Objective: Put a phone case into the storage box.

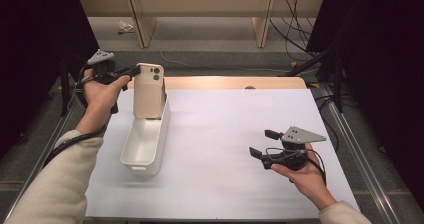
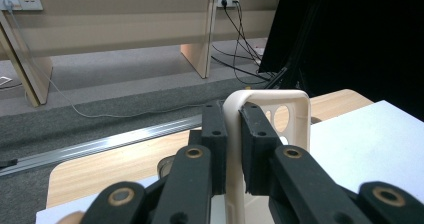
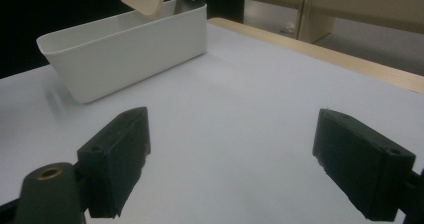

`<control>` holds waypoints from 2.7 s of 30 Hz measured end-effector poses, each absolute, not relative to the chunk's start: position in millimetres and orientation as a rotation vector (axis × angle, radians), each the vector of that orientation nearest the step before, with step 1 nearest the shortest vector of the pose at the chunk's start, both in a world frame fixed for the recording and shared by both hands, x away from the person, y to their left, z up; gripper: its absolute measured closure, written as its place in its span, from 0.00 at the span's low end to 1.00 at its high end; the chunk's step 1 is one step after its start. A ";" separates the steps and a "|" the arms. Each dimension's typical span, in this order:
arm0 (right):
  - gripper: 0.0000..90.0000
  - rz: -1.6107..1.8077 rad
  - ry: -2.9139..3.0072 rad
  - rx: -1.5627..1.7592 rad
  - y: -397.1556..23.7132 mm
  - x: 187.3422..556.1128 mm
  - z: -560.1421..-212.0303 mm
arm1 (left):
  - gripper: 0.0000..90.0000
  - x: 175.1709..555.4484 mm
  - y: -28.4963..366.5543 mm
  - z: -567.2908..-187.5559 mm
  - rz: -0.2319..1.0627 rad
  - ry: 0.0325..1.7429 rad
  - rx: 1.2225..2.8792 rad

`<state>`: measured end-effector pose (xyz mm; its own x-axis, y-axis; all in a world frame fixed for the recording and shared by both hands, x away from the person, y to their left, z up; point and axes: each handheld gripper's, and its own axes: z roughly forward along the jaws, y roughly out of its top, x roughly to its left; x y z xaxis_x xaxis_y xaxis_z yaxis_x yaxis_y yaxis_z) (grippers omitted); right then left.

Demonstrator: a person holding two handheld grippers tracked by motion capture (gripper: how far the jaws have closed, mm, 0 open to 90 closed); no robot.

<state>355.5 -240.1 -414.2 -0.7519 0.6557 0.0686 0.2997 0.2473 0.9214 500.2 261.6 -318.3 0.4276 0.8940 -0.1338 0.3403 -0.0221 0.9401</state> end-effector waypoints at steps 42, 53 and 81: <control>0.18 1.506 2.195 0.879 -240.2 355.4 -414.4 | 0.91 523.6 260.6 -335.1 0.653 1.149 1.577; 0.18 1.509 2.194 0.881 -240.7 355.7 -414.6 | 0.91 531.4 260.1 -349.3 0.663 1.167 1.587; 0.18 1.511 2.196 0.880 -240.7 356.2 -415.3 | 0.90 535.5 266.3 -378.7 0.628 1.221 1.565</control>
<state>356.2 -240.7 -415.3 -0.7537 0.6534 0.0713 0.2999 0.2453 0.9219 535.5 266.3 -378.7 0.3525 0.9196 -0.1735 0.3931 0.0227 0.9192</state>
